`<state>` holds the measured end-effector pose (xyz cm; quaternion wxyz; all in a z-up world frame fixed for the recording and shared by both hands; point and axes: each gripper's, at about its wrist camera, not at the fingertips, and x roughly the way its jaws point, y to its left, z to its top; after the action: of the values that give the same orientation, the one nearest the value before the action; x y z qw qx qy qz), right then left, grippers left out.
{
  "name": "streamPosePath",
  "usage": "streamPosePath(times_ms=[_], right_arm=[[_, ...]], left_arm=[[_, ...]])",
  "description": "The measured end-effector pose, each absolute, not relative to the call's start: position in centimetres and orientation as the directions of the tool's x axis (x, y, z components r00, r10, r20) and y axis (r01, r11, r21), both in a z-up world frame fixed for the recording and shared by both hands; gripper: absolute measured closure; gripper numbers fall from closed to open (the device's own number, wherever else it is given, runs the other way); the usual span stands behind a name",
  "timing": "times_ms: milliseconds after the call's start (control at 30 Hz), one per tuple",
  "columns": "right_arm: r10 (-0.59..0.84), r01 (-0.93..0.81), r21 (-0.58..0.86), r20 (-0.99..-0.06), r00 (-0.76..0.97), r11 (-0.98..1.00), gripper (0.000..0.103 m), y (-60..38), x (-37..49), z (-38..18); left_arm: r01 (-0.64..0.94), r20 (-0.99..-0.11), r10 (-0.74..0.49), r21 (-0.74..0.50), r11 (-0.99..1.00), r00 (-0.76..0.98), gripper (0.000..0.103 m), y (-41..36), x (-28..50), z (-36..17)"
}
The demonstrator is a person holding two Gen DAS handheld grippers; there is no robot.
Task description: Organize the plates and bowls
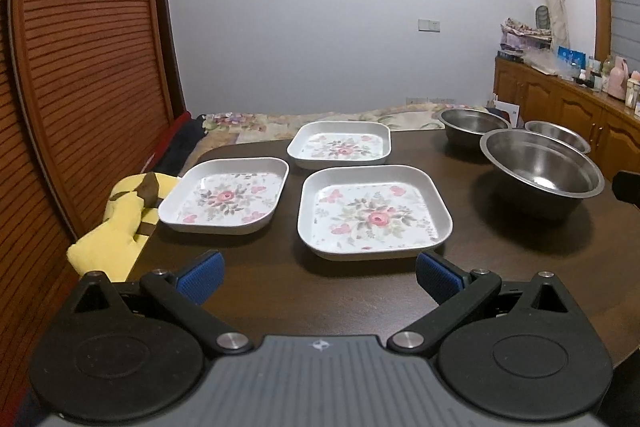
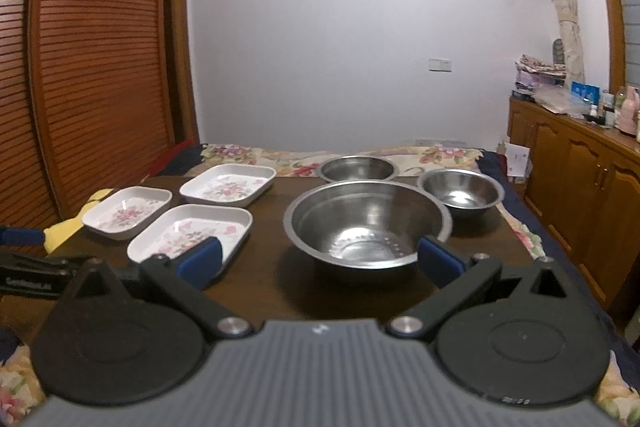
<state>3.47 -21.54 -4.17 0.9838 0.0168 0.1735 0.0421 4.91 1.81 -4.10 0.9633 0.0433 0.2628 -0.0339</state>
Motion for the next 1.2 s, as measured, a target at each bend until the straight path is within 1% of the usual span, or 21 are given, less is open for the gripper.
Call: streamPosePath(times_ms=[100,233,600,700,800,933,1067,1100,1200], right_arm=[[0.118,-0.105,0.057,-0.344,0.931,0.993,0.000,-21.1,3.8,-4.1],[0.134,-0.126,0.047,-0.344,0.929,0.991,0.000,-20.3,4.6,-4.0],[0.192,-0.197,0.026,-0.370,0.909,0.980,0.000,-17.7,7.1,-3.9],[0.220,-0.231,0.016,-0.386,0.896,0.973,0.000,-16.8,7.9,-4.0],[0.246,-0.265,0.011,-0.408,0.879,0.964,0.000,-15.9,8.9,-4.0],[0.271,-0.290,0.023,-0.438,0.857,0.957,0.000,-15.1,10.3,-4.4],[0.287,-0.304,0.040,-0.468,0.836,0.952,0.000,-14.4,11.6,-5.3],[0.290,-0.308,0.042,-0.478,0.829,0.950,0.000,-14.2,11.9,-5.6],[0.299,-0.321,0.043,-0.502,0.812,0.946,0.000,-13.5,12.5,-6.3]], left_arm=[[0.093,-0.516,-0.055,0.047,0.995,0.855,0.000,2.4,5.9,-4.3],[0.099,-0.541,-0.055,0.052,0.994,0.839,0.000,3.0,7.4,-4.6],[0.098,-0.576,-0.049,0.054,0.994,0.816,0.000,4.9,10.4,-5.3],[0.115,-0.584,-0.078,0.026,0.993,0.808,0.000,5.9,11.3,-5.5],[0.113,-0.602,-0.065,0.043,0.993,0.796,0.000,6.4,12.3,-5.7],[0.120,-0.605,-0.071,0.040,0.992,0.793,0.000,7.4,13.5,-5.7],[0.141,-0.591,-0.096,0.031,0.990,0.801,0.000,8.2,14.4,-5.3],[0.147,-0.589,-0.105,0.023,0.989,0.801,0.002,8.3,14.6,-5.2],[0.176,-0.592,-0.145,-0.007,0.984,0.793,0.010,8.6,15.4,-5.1]])
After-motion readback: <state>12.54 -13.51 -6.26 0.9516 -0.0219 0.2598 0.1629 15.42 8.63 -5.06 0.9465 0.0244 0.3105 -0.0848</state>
